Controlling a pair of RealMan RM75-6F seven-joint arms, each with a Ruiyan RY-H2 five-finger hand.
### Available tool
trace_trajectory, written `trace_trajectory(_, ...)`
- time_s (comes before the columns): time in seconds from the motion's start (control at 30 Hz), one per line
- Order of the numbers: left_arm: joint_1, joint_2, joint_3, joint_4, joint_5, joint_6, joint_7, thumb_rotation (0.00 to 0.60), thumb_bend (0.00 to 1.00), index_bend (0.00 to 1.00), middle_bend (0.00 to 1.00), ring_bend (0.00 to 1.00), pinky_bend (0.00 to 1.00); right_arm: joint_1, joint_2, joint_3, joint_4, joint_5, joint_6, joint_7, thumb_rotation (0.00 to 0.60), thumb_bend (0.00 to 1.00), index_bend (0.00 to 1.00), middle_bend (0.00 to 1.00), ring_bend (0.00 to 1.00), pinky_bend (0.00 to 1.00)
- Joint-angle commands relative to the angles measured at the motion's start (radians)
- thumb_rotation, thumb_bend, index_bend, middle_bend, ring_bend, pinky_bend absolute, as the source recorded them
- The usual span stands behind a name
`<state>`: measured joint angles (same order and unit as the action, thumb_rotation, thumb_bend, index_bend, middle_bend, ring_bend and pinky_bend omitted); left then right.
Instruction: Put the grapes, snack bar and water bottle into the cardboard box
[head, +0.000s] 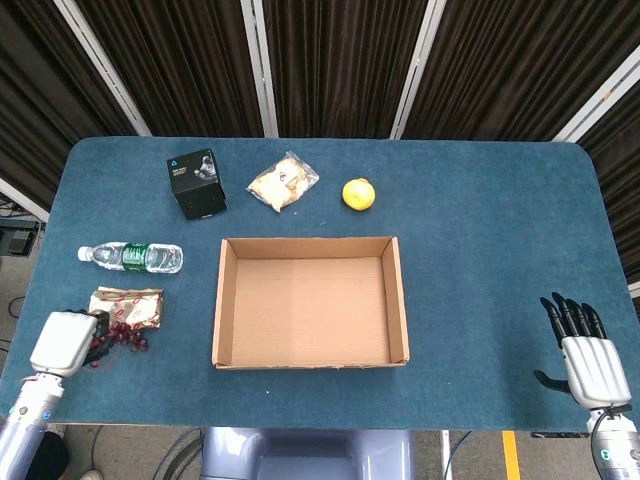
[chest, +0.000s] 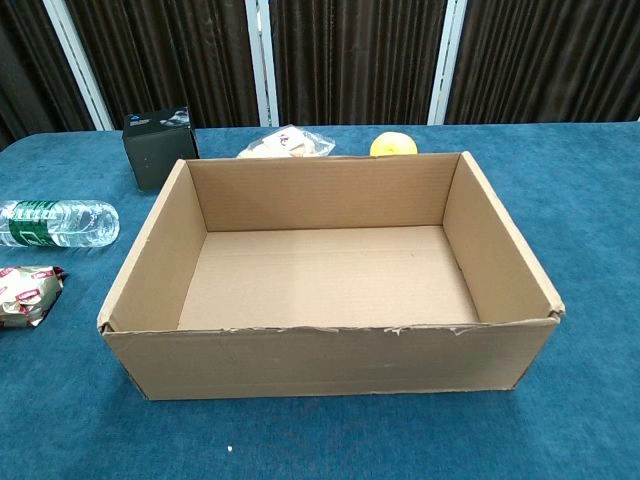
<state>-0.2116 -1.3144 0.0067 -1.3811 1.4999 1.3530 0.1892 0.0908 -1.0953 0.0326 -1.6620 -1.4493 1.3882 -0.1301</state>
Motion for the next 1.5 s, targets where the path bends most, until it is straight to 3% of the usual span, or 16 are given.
trace_trajectory(0.03,0.034,0.087,-0.032,-0.113,0.076,0.138,-0.108,0.6,0.57,0.83,0.72,0.63,0.65,0.001,0.005,-0.001,-0.003,-0.003,-0.003,0.01,0.6,0.0,0.0,0.0,0.0,0.0)
trace_trajectory(0.27,-0.025,0.157,-0.126,-0.268,0.111,0.185,-0.103,0.6,0.56,0.83,0.72,0.63,0.65,0.004,0.018,-0.001,0.005,-0.008,-0.01,0.051,0.6,0.0,0.0,0.0,0.0,0.0)
trace_trajectory(0.4,-0.137,0.113,-0.206,-0.31,0.07,0.081,-0.073,0.6,0.57,0.83,0.72,0.63,0.65,0.006,0.027,0.0,0.007,-0.011,-0.011,0.075,0.6,0.0,0.0,0.0,0.0,0.0)
trace_trajectory(0.53,-0.255,0.021,-0.256,-0.279,0.018,-0.047,-0.036,0.6,0.56,0.81,0.71,0.63,0.65,0.006,0.039,0.005,0.003,-0.001,-0.014,0.091,0.6,0.0,0.0,0.0,0.0,0.0)
trace_trajectory(0.63,-0.331,-0.064,-0.274,-0.226,-0.017,-0.128,0.003,0.6,0.4,0.69,0.64,0.58,0.63,-0.001,0.045,0.009,0.005,0.004,-0.001,0.105,0.6,0.0,0.0,0.0,0.0,0.0)
trace_trajectory(0.73,-0.391,-0.128,-0.267,-0.192,-0.041,-0.215,0.001,0.6,0.24,0.49,0.51,0.49,0.6,-0.007,0.049,0.011,0.01,0.006,0.008,0.116,0.6,0.0,0.0,0.0,0.0,0.0)
trace_trajectory(0.8,-0.427,-0.172,-0.263,-0.168,-0.054,-0.262,-0.024,0.6,0.14,0.28,0.38,0.38,0.54,-0.007,0.05,0.012,0.013,0.008,0.007,0.12,0.6,0.0,0.0,0.0,0.0,0.0)
trace_trajectory(0.83,-0.442,-0.193,-0.259,-0.156,-0.049,-0.274,-0.044,0.6,0.09,0.15,0.29,0.29,0.47,-0.006,0.051,0.012,0.014,0.01,0.003,0.119,0.6,0.0,0.0,0.0,0.0,0.0)
trace_trajectory(0.9,-0.458,-0.219,-0.247,-0.135,-0.035,-0.285,-0.066,0.6,0.02,0.02,0.1,0.1,0.3,-0.002,0.052,0.013,0.013,0.014,-0.004,0.117,0.6,0.0,0.0,0.0,0.0,0.0)
trace_trajectory(0.97,-0.471,-0.22,-0.223,-0.136,-0.029,-0.318,-0.089,0.6,0.0,0.0,0.0,0.0,0.15,0.0,0.052,0.013,0.013,0.019,-0.011,0.114,0.6,0.0,0.0,0.0,0.0,0.0)
trace_trajectory(1.07,-0.473,-0.18,-0.207,-0.191,-0.046,-0.357,-0.134,0.593,0.0,0.0,0.0,0.0,0.07,0.001,0.053,0.015,0.013,0.025,-0.015,0.11,0.6,0.0,0.0,0.0,0.0,0.0)
trace_trajectory(1.23,-0.427,-0.03,-0.168,-0.331,-0.033,-0.343,-0.187,0.58,0.0,0.0,0.0,0.0,0.05,0.0,0.055,0.015,0.006,0.028,-0.014,0.102,0.6,0.0,0.0,0.0,0.0,0.0)
trace_trajectory(1.37,-0.33,0.117,-0.107,-0.407,0.034,-0.224,-0.18,0.583,0.0,0.0,0.0,0.0,0.07,-0.006,0.052,0.007,0.001,0.015,-0.006,0.094,0.6,0.0,0.0,0.0,0.0,0.0)
trace_trajectory(1.5,-0.223,0.228,-0.043,-0.408,0.066,-0.107,-0.213,0.582,0.0,0.02,0.02,0.02,0.1,-0.006,0.049,0.005,0.0,0.011,-0.004,0.084,0.6,0.0,0.0,0.0,0.0,0.0)
